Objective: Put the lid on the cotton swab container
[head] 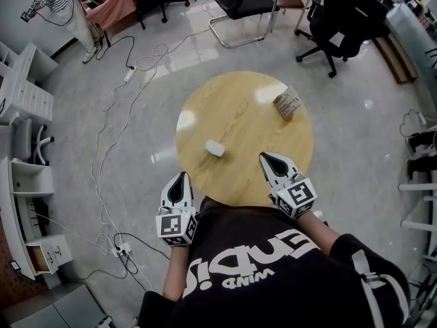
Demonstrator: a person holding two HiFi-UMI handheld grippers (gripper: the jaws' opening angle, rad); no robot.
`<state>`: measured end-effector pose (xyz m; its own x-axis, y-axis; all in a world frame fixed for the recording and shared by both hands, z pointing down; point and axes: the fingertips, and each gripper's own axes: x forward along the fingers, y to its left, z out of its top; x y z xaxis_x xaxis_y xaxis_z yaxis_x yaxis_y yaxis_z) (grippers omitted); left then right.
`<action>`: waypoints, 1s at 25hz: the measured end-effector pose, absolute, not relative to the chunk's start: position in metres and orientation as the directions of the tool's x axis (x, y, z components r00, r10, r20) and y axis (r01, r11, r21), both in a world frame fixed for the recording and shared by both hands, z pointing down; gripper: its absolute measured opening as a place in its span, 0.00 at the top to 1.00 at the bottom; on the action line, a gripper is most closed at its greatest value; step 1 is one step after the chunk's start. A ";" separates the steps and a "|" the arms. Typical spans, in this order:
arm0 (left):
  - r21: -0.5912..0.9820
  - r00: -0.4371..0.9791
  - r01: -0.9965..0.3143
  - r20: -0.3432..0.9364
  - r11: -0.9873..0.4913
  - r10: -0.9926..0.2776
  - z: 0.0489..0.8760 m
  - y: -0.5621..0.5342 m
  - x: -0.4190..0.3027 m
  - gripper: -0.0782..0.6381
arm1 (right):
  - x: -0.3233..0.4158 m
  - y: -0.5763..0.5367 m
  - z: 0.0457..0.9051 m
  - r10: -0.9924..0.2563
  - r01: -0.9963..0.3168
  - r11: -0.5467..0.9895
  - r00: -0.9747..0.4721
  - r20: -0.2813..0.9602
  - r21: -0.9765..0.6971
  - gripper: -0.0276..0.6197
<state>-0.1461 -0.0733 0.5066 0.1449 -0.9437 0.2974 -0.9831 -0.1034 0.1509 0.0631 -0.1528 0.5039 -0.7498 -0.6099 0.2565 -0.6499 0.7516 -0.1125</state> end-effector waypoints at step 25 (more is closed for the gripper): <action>0.146 0.127 -0.986 0.300 -0.086 -0.945 0.508 -0.083 -0.155 0.87 | 0.048 -0.161 0.505 -0.603 -0.639 0.763 -0.758 0.250 -0.100 0.95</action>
